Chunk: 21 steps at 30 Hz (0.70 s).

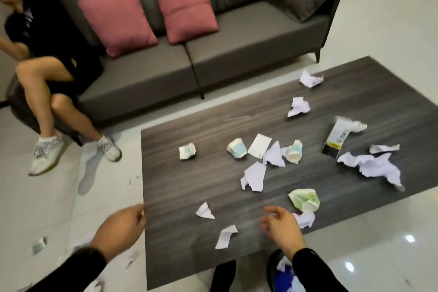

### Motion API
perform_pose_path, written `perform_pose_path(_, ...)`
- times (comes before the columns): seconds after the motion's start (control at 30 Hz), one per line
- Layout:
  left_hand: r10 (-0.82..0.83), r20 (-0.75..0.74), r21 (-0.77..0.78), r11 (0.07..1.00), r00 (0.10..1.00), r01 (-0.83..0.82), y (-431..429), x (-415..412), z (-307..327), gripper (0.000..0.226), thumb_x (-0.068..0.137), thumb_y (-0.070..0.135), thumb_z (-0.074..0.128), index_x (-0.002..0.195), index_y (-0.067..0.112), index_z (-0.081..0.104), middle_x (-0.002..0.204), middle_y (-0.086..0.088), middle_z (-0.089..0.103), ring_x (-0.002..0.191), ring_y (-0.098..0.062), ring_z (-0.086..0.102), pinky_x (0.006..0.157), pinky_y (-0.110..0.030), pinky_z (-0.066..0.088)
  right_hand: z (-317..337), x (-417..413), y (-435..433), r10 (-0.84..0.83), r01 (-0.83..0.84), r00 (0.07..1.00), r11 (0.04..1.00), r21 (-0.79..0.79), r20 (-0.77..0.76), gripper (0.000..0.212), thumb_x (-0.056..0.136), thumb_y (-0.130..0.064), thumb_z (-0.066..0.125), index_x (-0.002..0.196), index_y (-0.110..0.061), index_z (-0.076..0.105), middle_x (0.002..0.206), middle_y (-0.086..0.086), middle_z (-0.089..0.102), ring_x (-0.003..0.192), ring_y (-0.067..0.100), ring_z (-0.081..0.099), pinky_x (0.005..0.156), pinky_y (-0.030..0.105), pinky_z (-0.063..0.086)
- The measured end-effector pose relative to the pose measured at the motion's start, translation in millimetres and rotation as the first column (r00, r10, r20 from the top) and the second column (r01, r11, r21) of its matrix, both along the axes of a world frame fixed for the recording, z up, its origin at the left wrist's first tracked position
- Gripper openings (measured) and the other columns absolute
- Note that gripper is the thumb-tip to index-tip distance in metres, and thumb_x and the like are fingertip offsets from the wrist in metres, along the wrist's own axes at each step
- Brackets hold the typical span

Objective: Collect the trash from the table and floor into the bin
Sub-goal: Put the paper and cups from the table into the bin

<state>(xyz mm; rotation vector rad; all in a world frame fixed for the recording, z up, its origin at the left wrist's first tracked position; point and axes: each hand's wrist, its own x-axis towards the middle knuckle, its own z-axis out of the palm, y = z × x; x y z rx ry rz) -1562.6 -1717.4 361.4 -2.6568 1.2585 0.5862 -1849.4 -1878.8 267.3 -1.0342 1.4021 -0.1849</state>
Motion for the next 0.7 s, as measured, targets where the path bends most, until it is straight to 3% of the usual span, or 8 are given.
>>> perform_pose_path(0.07, -0.015, -0.019, -0.068, 0.998, 1.000, 0.014, -29, -3, -33, 0.026, 0.091, 0.025, 0.045, 0.112, 0.021, 0.061, 0.115, -0.003, 0.069, 0.106, -0.023, 0.062, 0.085, -0.029, 0.046, -30, 6, 7, 0.083, -0.084, 0.995, 0.996, -0.015, -0.056, 0.028, 0.084, 0.004, 0.047, 0.110, -0.002, 0.059, 0.093, 0.020, 0.068, 0.071, 0.027, 0.059, 0.073, 0.041, 0.049)
perform_pose_path(0.2, -0.102, -0.095, -0.009, 0.995, 0.990, 0.101, -57, -29, -116, 0.036, 0.085, 0.025, 0.050, 0.120, 0.023, 0.058, 0.123, -0.004, 0.061, 0.113, -0.024, 0.057, 0.093, -0.031, 0.045, -78, 21, 24, 0.292, -0.318, 0.935, 0.941, -0.114, -0.201, 0.037, 0.084, -0.021, 0.062, 0.120, -0.017, 0.059, 0.092, 0.002, 0.066, 0.082, 0.016, 0.060, 0.077, 0.023, 0.044)
perform_pose_path(0.33, -0.093, -0.147, -0.077, 0.994, 0.985, 0.083, -56, -40, -185, 0.050, 0.084, 0.033, 0.056, 0.133, 0.027, 0.046, 0.133, -0.001, 0.050, 0.121, -0.024, 0.048, 0.097, -0.029, 0.037, -108, 46, 47, 0.505, -0.562, 0.815, 0.809, -0.174, -0.285, 0.082, 0.064, -0.054, 0.073, 0.137, -0.034, 0.041, 0.125, -0.001, 0.047, 0.117, 0.017, 0.053, 0.095, 0.031, 0.045)
perform_pose_path(0.43, -0.093, -0.164, -0.109, 0.991, 0.982, 0.076, -52, -38, -211, 0.060, 0.084, 0.038, 0.058, 0.140, 0.031, 0.037, 0.139, -0.001, 0.042, 0.124, -0.024, 0.043, 0.100, -0.032, 0.037, -123, 62, 61, 0.585, -0.674, 0.726, 0.710, -0.203, -0.362, 0.097, 0.059, -0.062, 0.072, 0.142, -0.039, 0.028, 0.130, -0.002, 0.037, 0.124, 0.016, 0.043, 0.096, 0.031, 0.044)
perform_pose_path(0.5, -0.100, -0.168, -0.125, 0.989, 0.981, 0.080, -51, -36, -224, 0.064, 0.083, 0.040, 0.059, 0.141, 0.030, 0.034, 0.140, -0.001, 0.040, 0.124, -0.024, 0.042, 0.100, -0.034, 0.040, -134, 70, 64, 0.595, -0.708, 0.688, 0.677, -0.203, -0.415, 0.092, 0.065, -0.059, 0.070, 0.143, -0.036, 0.027, 0.129, -0.001, 0.035, 0.124, 0.017, 0.040, 0.095, 0.030, 0.044)
perform_pose_path(0.57, -0.119, -0.157, -0.118, 0.988, 0.980, 0.101, -52, -35, -233, 0.062, 0.084, 0.040, 0.058, 0.140, 0.031, 0.036, 0.138, 0.000, 0.041, 0.124, -0.023, 0.040, 0.097, -0.034, 0.043, -143, 75, 63, 0.592, -0.744, 0.641, 0.635, -0.209, -0.488, 0.068, 0.078, -0.051, 0.062, 0.138, -0.029, 0.036, 0.128, 0.000, 0.037, 0.121, 0.018, 0.043, 0.093, 0.029, 0.045)
perform_pose_path(0.63, -0.143, -0.151, -0.112, 0.986, 0.978, 0.127, -57, -34, -238, 0.048, 0.086, 0.039, 0.057, 0.132, 0.027, 0.047, 0.129, 0.001, 0.047, 0.119, -0.021, 0.044, 0.091, -0.032, 0.044, -147, 80, 56, 0.581, -0.778, 0.598, 0.587, -0.225, -0.552, 0.039, 0.089, -0.045, 0.051, 0.121, -0.022, 0.051, 0.125, 0.002, 0.045, 0.116, 0.020, 0.049, 0.088, 0.029, 0.045)
perform_pose_path(0.7, -0.182, -0.144, -0.107, 0.980, 0.973, 0.168, -62, -31, -238, 0.031, 0.089, 0.038, 0.052, 0.114, 0.022, 0.058, 0.115, -0.001, 0.054, 0.109, -0.022, 0.053, 0.085, -0.032, 0.044, -145, 85, 46, 0.552, -0.770, 0.609, 0.584, -0.257, -0.570, 0.024, 0.093, -0.041, 0.045, 0.099, -0.019, 0.055, 0.117, 0.004, 0.053, 0.108, 0.022, 0.056, 0.083, 0.030, 0.044)
